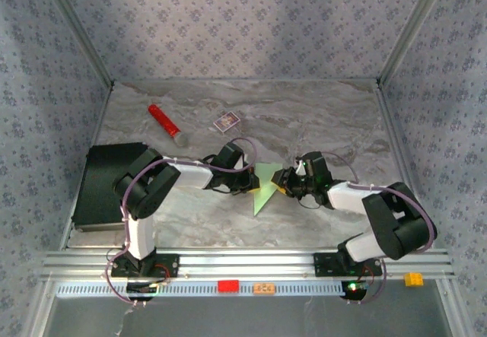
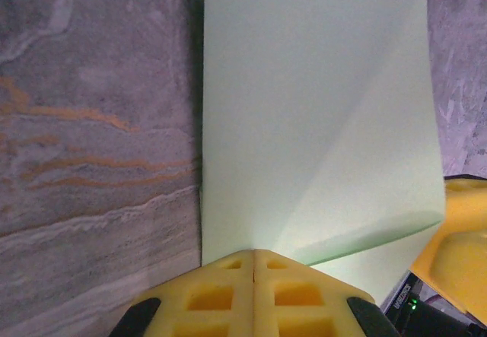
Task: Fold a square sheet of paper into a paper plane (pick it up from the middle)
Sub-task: Fold the wing for the fifth time at the center of the table.
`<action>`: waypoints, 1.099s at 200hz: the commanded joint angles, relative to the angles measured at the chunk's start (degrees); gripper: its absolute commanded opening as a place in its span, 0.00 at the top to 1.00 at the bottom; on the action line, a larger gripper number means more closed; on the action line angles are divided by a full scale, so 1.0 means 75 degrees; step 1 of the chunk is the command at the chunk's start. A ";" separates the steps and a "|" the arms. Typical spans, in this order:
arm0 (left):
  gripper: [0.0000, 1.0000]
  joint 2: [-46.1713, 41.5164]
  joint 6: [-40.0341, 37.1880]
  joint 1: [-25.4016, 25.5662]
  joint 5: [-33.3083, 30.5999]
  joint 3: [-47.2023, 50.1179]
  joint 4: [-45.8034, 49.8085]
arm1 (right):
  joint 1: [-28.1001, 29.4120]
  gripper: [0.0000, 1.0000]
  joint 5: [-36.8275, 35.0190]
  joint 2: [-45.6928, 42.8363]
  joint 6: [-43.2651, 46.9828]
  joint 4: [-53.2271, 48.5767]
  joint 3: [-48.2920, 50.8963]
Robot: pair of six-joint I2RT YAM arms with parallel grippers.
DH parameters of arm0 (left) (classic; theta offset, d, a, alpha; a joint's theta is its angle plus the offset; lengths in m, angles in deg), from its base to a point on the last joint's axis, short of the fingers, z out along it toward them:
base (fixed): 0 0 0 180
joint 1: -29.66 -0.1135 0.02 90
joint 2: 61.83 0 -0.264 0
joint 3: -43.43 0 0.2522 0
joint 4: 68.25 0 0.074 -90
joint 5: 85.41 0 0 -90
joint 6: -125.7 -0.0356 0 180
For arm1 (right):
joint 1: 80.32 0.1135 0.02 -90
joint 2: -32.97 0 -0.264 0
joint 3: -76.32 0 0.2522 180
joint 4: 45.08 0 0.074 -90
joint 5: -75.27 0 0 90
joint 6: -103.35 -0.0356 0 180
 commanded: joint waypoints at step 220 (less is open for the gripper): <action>0.97 0.0307 -0.0182 0.0036 0.0084 -0.0050 0.0240 | -0.0737 0.76 0.1396 0.1321 0.1349 0.0024 -0.0748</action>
